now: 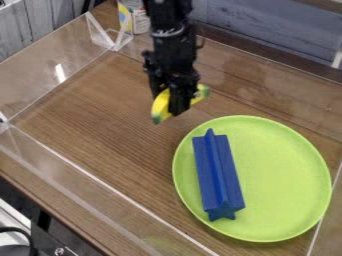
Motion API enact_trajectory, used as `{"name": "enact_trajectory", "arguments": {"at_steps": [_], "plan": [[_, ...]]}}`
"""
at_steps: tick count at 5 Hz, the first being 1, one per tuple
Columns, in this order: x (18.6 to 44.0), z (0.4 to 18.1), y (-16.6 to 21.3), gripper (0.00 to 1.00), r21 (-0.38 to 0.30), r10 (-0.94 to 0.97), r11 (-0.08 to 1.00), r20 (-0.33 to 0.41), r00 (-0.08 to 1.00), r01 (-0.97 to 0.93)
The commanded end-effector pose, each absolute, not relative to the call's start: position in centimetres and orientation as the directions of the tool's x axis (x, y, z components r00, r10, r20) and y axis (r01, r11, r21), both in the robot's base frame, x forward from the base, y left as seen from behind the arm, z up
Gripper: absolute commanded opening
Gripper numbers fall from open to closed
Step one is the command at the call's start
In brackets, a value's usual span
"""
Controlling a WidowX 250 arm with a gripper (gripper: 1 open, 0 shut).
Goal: Remove the banana from inside the green plate and put it on the table
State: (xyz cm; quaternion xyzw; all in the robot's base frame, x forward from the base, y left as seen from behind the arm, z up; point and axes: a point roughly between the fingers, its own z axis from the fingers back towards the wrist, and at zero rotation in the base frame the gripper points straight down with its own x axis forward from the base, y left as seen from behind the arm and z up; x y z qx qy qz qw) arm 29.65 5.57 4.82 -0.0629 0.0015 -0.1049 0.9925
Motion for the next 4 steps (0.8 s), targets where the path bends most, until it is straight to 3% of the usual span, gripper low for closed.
{"name": "enact_trajectory", "arguments": {"at_steps": [1,4], "plan": [[30.7,5.0,7.7,0.00,-0.086,-0.202,0.974,0.063,0.977,0.207],[31.8,3.7,7.4,0.00,-0.087,-0.203,0.974,0.056,0.977,0.208]]}}
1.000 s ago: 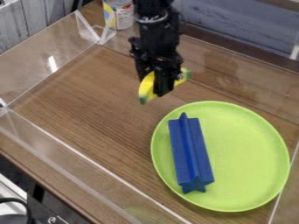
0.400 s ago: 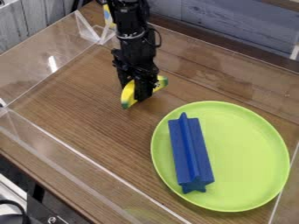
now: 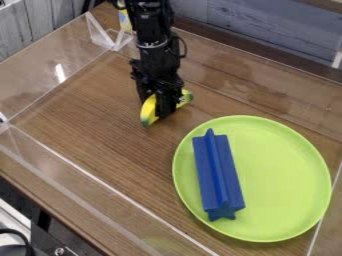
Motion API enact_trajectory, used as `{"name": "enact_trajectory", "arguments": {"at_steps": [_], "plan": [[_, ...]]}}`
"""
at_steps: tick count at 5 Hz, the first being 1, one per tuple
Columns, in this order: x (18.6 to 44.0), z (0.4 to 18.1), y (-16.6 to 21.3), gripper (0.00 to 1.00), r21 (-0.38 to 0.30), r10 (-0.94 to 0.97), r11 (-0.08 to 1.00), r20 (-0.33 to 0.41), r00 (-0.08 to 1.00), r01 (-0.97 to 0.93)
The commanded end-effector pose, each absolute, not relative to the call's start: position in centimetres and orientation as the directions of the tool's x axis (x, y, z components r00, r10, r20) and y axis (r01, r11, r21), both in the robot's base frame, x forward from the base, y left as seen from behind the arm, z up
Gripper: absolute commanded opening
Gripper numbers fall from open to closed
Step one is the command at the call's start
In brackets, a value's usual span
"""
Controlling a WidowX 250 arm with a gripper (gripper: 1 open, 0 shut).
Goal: Remove the banana from inside the green plate and put it on the table
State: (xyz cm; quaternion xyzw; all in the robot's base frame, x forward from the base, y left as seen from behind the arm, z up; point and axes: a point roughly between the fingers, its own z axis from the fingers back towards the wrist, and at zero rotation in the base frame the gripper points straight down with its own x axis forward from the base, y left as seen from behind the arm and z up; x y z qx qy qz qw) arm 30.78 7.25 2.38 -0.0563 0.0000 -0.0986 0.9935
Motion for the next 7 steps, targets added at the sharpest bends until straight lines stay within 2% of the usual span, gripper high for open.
{"name": "enact_trajectory", "arguments": {"at_steps": [1,2,3,5,7], "plan": [[31.8,3.5,7.2,0.00,-0.089,-0.202,0.975,0.053,0.978,0.206],[31.8,3.3,7.1,0.00,-0.092,-0.199,0.975,0.050,0.979,0.203],[31.7,3.5,7.1,1.00,-0.096,-0.195,0.975,0.049,0.980,0.199],[31.5,4.8,7.2,1.00,-0.108,-0.180,0.977,0.060,0.982,0.185],[31.3,7.2,7.4,1.00,-0.112,-0.161,0.979,0.094,0.983,0.171]]}}
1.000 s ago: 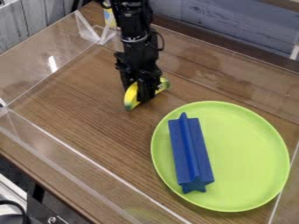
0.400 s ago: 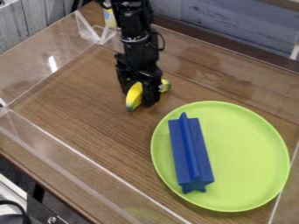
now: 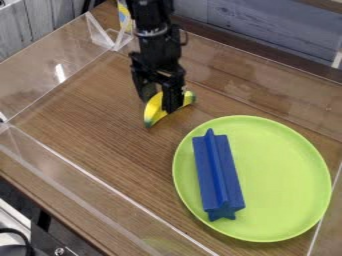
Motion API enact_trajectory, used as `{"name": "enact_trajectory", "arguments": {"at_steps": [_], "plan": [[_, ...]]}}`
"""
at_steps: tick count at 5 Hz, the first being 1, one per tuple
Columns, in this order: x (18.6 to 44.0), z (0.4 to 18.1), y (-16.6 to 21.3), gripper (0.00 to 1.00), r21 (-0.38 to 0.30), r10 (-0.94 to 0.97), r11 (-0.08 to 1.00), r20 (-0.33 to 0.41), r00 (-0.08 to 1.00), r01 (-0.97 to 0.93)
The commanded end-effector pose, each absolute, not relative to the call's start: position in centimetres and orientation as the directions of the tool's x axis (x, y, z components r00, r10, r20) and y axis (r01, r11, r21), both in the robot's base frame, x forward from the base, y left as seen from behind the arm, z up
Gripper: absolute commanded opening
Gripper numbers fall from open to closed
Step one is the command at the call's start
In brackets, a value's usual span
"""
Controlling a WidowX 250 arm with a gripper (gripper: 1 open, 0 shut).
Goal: Remove the banana from inside the green plate and put it on the table
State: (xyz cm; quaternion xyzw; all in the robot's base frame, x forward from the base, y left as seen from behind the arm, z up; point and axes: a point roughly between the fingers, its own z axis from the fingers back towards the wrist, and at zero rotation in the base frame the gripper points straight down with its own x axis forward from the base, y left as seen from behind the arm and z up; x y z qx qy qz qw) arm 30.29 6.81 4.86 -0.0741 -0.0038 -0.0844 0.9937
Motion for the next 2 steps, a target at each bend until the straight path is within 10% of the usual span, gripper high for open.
{"name": "enact_trajectory", "arguments": {"at_steps": [1,2], "plan": [[31.1,9.8,7.7,1.00,-0.103,-0.146,0.982,0.132,0.980,0.161],[30.3,13.6,7.9,1.00,-0.072,-0.125,0.988,0.176,0.976,0.139]]}}
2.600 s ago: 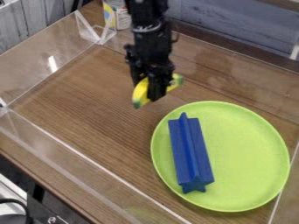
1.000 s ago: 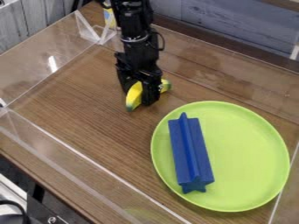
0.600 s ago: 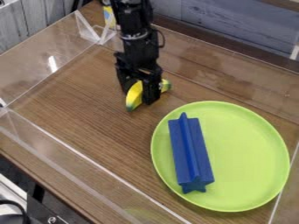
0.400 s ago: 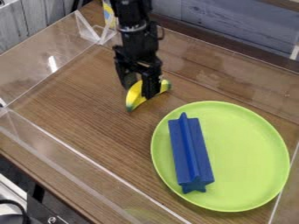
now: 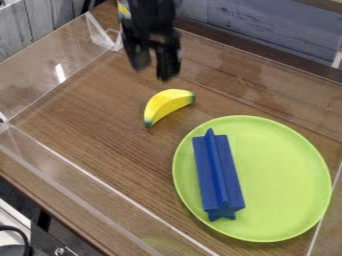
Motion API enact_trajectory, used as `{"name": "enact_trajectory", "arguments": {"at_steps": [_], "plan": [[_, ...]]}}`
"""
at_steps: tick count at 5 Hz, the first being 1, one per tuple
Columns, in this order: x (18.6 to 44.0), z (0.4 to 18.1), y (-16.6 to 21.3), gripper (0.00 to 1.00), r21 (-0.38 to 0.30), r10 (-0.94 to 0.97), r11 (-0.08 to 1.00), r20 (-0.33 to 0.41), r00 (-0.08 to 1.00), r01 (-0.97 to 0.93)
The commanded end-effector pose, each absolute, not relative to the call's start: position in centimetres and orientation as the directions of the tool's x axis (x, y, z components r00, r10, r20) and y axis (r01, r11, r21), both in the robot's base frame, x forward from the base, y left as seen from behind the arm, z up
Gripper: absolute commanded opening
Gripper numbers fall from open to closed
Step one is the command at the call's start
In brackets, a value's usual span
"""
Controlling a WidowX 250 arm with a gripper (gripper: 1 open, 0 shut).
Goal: Remove the banana from inside the green plate and put it on the table
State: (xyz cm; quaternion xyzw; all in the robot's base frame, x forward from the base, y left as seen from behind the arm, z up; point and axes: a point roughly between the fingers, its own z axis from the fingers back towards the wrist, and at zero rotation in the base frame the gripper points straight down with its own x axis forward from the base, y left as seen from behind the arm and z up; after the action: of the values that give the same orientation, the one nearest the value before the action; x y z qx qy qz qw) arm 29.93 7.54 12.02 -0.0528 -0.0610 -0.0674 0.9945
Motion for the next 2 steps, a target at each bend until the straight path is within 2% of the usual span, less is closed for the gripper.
{"name": "enact_trajectory", "arguments": {"at_steps": [1,2], "plan": [[29.2,16.1,8.5,1.00,-0.040,-0.099,0.993,0.196,0.976,0.109],[27.7,15.0,8.8,1.00,-0.041,-0.101,0.993,0.166,0.981,0.109]]}}
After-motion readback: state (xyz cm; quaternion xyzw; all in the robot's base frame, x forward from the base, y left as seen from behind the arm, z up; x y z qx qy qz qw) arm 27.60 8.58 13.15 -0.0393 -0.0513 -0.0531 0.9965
